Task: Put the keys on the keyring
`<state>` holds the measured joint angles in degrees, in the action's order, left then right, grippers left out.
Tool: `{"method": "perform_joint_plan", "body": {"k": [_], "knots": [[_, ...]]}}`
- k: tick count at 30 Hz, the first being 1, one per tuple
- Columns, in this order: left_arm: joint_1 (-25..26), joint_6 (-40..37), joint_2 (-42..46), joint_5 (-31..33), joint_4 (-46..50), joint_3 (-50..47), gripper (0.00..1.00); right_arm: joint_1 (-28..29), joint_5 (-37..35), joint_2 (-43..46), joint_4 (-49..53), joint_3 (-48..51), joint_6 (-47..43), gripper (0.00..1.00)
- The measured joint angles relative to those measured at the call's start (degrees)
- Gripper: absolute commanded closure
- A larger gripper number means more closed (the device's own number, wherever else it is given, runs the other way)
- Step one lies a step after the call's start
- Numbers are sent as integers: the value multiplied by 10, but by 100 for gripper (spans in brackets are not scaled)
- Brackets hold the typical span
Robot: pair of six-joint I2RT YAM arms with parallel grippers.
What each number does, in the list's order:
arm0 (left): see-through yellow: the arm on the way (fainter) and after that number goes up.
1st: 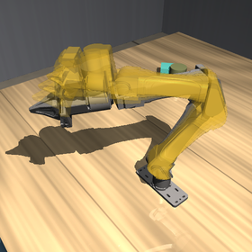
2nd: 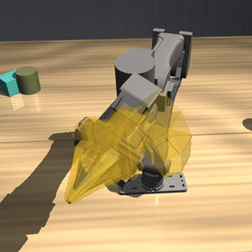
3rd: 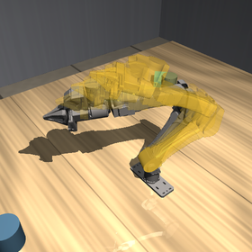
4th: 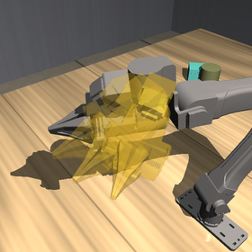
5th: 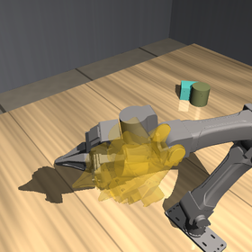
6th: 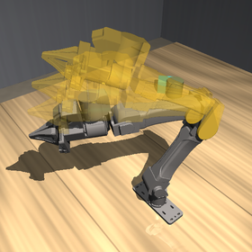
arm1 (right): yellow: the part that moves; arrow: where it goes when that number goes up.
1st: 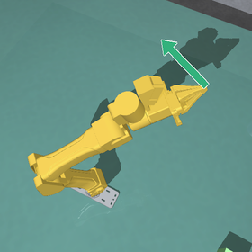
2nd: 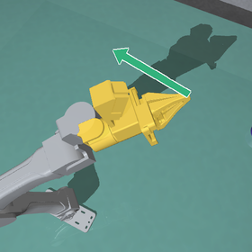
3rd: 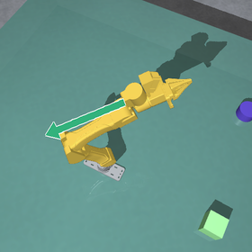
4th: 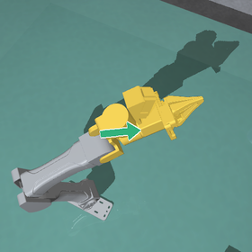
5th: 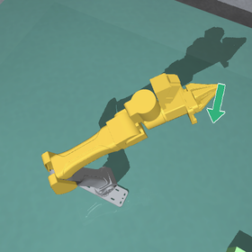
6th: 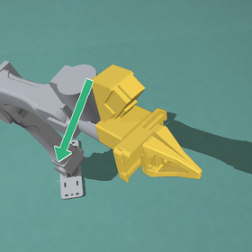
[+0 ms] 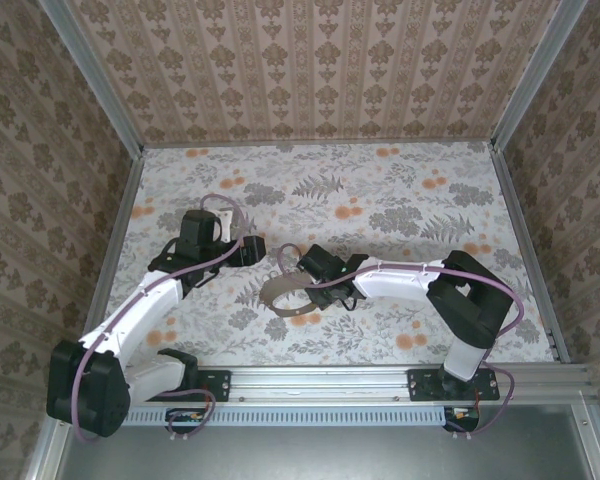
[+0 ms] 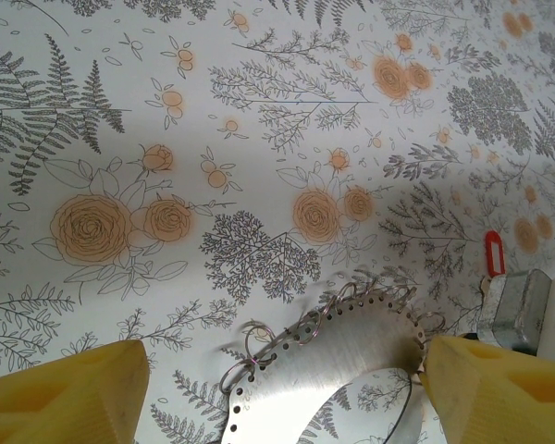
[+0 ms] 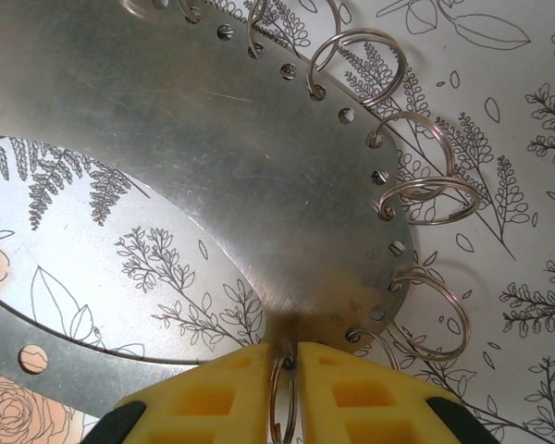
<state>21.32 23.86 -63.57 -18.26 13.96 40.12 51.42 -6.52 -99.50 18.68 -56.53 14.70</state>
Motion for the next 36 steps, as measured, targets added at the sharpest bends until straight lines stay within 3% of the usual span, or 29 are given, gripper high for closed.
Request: {"method": "perform_joint_plan", "body": {"k": [9,17,22,27,29,36], "knots": [[0,0,7,0,3,0,20,0,-5,0,-2,13,-6,74],[0,0,7,-3,5,0,23,0,-6,20,-24,40,-16,99],[1,-4,13,-15,7,0,31,-2,19,103,-84,116,-62,100],[21,-17,45,-43,2,0,44,-20,113,256,-157,178,-125,100],[37,-20,71,-62,-11,0,54,-49,178,301,-191,180,-138,100],[111,-31,169,-145,-90,-7,75,-136,396,358,-260,172,-139,100]]}}
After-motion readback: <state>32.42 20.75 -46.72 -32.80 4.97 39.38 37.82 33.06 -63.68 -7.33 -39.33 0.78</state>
